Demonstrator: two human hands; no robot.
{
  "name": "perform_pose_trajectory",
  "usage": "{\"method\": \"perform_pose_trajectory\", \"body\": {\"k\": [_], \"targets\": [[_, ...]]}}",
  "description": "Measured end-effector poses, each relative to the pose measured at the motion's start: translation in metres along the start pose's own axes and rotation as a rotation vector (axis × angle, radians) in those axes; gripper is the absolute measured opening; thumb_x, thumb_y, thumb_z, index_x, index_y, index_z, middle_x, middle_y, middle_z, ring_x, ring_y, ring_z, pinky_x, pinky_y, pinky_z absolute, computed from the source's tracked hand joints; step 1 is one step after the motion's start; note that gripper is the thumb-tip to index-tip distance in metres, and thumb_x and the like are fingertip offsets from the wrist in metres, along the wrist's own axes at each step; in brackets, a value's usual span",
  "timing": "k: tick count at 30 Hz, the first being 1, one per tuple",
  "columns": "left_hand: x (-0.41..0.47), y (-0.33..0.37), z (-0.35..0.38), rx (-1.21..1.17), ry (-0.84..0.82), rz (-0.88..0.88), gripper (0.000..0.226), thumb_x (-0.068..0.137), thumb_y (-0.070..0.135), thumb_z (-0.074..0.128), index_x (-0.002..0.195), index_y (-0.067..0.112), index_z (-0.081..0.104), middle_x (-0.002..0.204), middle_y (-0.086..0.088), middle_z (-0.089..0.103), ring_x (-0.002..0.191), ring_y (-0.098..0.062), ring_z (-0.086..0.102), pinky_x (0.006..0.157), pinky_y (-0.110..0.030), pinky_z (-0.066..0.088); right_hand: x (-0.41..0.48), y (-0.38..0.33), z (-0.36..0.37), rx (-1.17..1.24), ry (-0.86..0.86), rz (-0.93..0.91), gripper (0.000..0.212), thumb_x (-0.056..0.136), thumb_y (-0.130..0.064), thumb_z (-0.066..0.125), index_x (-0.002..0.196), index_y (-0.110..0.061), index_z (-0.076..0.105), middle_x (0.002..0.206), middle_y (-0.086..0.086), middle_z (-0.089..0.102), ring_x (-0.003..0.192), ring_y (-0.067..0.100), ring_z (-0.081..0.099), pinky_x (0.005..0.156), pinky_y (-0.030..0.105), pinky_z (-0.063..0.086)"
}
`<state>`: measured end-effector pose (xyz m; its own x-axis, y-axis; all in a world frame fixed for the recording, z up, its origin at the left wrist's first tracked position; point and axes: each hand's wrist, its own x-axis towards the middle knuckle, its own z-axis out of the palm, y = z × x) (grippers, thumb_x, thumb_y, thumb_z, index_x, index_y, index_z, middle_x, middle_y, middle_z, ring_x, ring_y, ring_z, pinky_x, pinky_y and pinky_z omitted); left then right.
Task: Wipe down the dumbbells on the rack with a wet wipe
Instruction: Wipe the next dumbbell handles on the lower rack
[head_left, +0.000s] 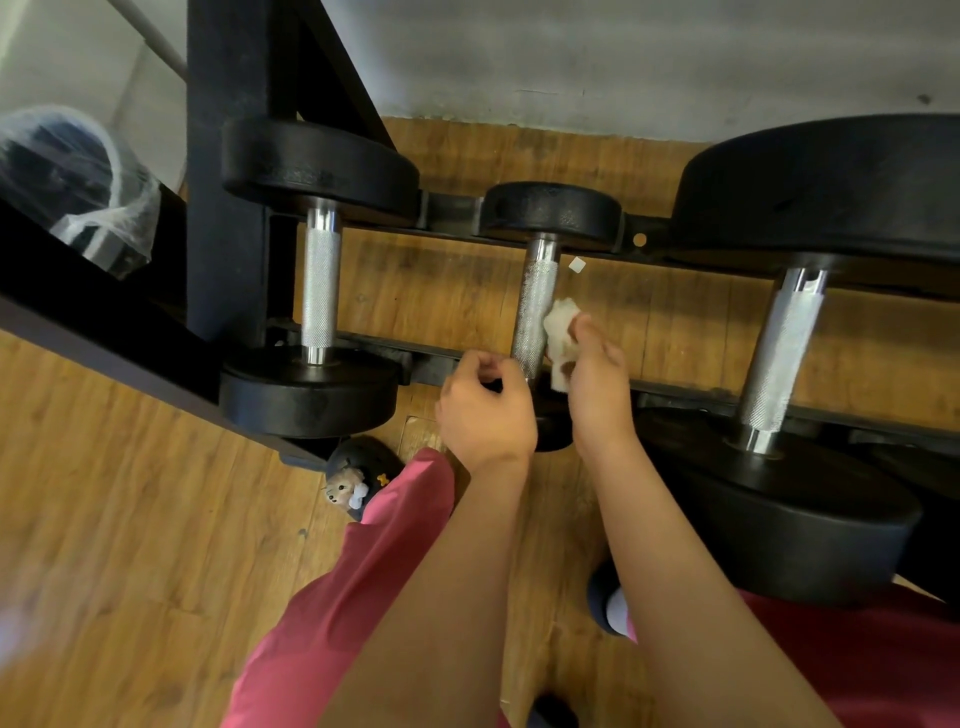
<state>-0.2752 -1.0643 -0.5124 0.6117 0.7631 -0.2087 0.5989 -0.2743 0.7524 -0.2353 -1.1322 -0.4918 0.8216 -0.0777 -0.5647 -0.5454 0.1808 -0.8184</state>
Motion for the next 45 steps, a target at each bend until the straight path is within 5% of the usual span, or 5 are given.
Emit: {"method": "perform_pose_trajectory", "body": {"k": [9, 13, 19, 30, 45], "targets": [[0.000, 0.000, 0.000, 0.008, -0.009, 0.003, 0.021, 0.076, 0.044, 0.042, 0.073, 0.030, 0.058, 0.076, 0.010, 0.065, 0.078, -0.020, 0.062, 0.075, -0.043, 0.052, -0.001, 0.007, -0.009, -0.175, -0.236, -0.130, 0.069, 0.091, 0.014, 0.051, 0.150, -0.017, 0.033, 0.145, 0.003, 0.049, 0.130, 0.012, 0.050, 0.102, 0.021, 0.045], [0.000, -0.001, 0.001, 0.015, -0.013, -0.001, 0.020, 0.077, 0.045, 0.041, 0.073, 0.031, 0.056, 0.076, 0.010, 0.065, 0.079, -0.021, 0.062, 0.075, -0.044, 0.052, 0.003, 0.006, -0.008, -0.265, -0.164, -0.177, 0.061, 0.089, 0.003, 0.063, 0.144, -0.012, 0.042, 0.130, -0.007, 0.055, 0.100, -0.018, 0.055, 0.079, 0.003, 0.046], [0.000, -0.002, 0.001, 0.004, -0.016, 0.006, 0.021, 0.078, 0.047, 0.041, 0.072, 0.032, 0.055, 0.073, 0.011, 0.063, 0.077, -0.019, 0.062, 0.076, -0.045, 0.052, 0.014, 0.012, -0.006, -0.413, -0.111, -0.251, 0.026, 0.085, -0.015, 0.073, 0.110, -0.007, 0.066, 0.103, 0.001, 0.071, 0.095, 0.008, 0.066, 0.081, 0.021, 0.053], [-0.001, 0.000, 0.001, -0.004, -0.006, -0.014, 0.018, 0.076, 0.043, 0.042, 0.073, 0.032, 0.056, 0.072, 0.013, 0.062, 0.080, -0.021, 0.061, 0.077, -0.043, 0.051, 0.021, 0.011, 0.001, -0.325, 0.030, -0.239, 0.023, 0.089, -0.030, 0.069, 0.086, -0.007, 0.071, 0.081, 0.000, 0.071, 0.077, 0.007, 0.065, 0.069, 0.023, 0.051], [-0.001, -0.003, 0.001, -0.007, -0.013, -0.002, 0.021, 0.078, 0.045, 0.041, 0.074, 0.032, 0.057, 0.074, 0.012, 0.063, 0.080, -0.020, 0.061, 0.076, -0.044, 0.052, 0.024, -0.009, 0.005, -0.214, -0.056, -0.128, 0.016, 0.084, -0.017, 0.074, 0.099, -0.015, 0.069, 0.090, -0.009, 0.070, 0.075, -0.009, 0.065, 0.060, 0.002, 0.044]]}}
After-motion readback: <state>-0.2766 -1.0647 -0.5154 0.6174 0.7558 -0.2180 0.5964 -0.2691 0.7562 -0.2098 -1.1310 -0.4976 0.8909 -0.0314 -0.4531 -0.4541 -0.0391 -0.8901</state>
